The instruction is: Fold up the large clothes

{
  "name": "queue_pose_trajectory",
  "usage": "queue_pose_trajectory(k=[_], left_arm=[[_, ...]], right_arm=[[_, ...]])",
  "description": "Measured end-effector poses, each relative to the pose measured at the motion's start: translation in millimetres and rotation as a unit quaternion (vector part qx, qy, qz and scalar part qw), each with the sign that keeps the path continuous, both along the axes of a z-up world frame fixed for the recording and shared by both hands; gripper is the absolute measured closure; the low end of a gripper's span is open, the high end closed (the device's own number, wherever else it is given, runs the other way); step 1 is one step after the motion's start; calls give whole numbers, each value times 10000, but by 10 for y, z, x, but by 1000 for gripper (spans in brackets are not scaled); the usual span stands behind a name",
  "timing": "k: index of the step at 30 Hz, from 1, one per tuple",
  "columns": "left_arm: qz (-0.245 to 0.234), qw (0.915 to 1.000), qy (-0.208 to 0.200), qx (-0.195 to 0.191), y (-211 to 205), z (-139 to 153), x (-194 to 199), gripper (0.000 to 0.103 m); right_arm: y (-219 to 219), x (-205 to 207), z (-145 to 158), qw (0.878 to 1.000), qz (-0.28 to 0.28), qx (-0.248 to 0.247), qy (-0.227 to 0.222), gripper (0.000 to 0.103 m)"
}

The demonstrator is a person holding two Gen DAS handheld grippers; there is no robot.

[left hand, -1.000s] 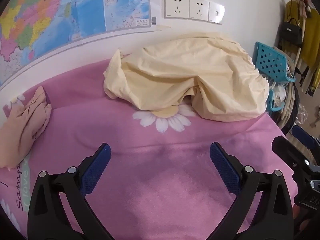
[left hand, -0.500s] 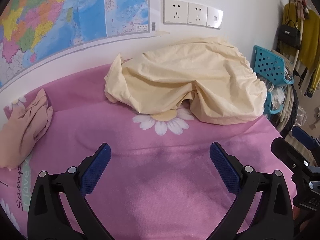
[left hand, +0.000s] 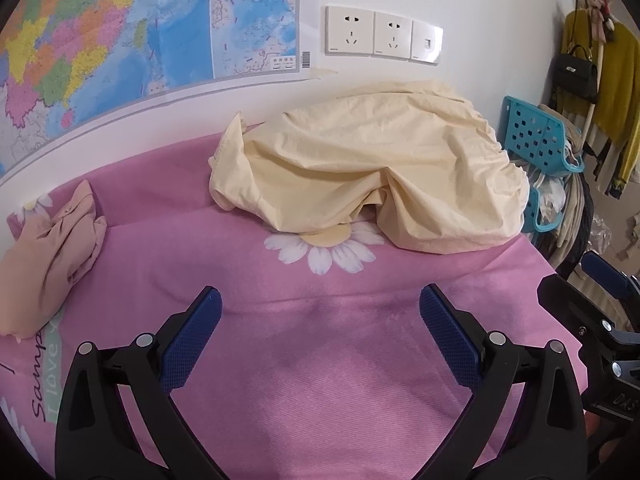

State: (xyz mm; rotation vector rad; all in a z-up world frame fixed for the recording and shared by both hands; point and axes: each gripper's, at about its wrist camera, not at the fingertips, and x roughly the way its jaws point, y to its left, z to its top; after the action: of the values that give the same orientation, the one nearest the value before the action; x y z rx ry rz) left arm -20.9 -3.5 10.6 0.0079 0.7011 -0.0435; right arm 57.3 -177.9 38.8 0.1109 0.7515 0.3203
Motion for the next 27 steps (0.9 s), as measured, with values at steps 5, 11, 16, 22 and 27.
queue_pose_trajectory(k=[5,11,16,22,27], left_arm=[[23,10000,-13,-32,15,14,-8,5],[33,10000,-18,-30,23,25,-12,5],[36,10000,-13,-40,26,23,-12,5],[43,10000,-5,-43,39,22,-4,5],[67,10000,20,-40,41,14,32,5]], right_arm=[[7,-11,22,10000,6,-48,-12,6],[5,1,34,10000,26,-44,-11,6],[8,8,35,10000,39,-61,-20,6],[24,37,24,10000,44,-66,6,6],[50,69,12,9999,76,-96,5,6]])
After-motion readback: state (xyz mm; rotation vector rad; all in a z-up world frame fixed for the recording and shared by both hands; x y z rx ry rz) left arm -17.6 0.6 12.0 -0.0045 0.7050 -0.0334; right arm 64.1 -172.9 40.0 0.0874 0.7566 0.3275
